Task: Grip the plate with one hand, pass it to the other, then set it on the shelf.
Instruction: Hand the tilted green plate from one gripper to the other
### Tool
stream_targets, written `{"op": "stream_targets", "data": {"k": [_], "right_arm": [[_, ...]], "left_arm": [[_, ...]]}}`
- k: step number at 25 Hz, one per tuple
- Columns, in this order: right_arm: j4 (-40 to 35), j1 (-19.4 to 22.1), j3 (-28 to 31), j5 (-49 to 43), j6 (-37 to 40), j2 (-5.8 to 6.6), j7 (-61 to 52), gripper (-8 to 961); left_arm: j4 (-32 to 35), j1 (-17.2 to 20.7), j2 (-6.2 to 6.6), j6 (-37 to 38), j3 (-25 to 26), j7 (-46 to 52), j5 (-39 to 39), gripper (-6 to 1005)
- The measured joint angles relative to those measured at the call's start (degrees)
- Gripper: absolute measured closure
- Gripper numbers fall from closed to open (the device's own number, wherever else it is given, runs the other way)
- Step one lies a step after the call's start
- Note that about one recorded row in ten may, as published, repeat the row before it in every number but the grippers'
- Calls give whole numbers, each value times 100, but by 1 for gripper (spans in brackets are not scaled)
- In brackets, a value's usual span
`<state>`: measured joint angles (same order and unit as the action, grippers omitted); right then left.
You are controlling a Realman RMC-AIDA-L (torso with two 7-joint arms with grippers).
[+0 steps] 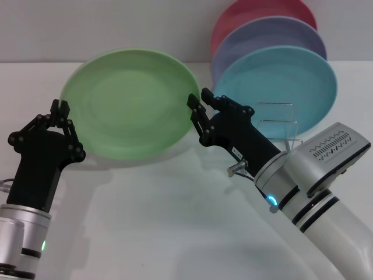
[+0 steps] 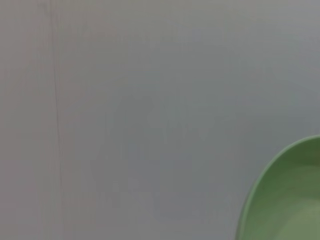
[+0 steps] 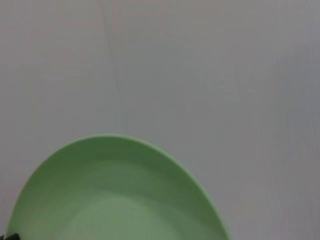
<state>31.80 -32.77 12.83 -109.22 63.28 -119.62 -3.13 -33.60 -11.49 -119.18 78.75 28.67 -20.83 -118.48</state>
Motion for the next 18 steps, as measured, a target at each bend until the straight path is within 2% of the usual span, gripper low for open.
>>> {"op": "stream_targets", "data": {"k": [6, 18], "right_arm": [[-12, -44, 1, -2, -131, 8, 15, 720], [-40, -147, 1, -3, -289, 26, 21, 720]], "left_arm": [[-14, 4, 0, -44, -14, -19, 154, 908], [-180, -11, 0, -65, -250, -461, 539, 905]]}}
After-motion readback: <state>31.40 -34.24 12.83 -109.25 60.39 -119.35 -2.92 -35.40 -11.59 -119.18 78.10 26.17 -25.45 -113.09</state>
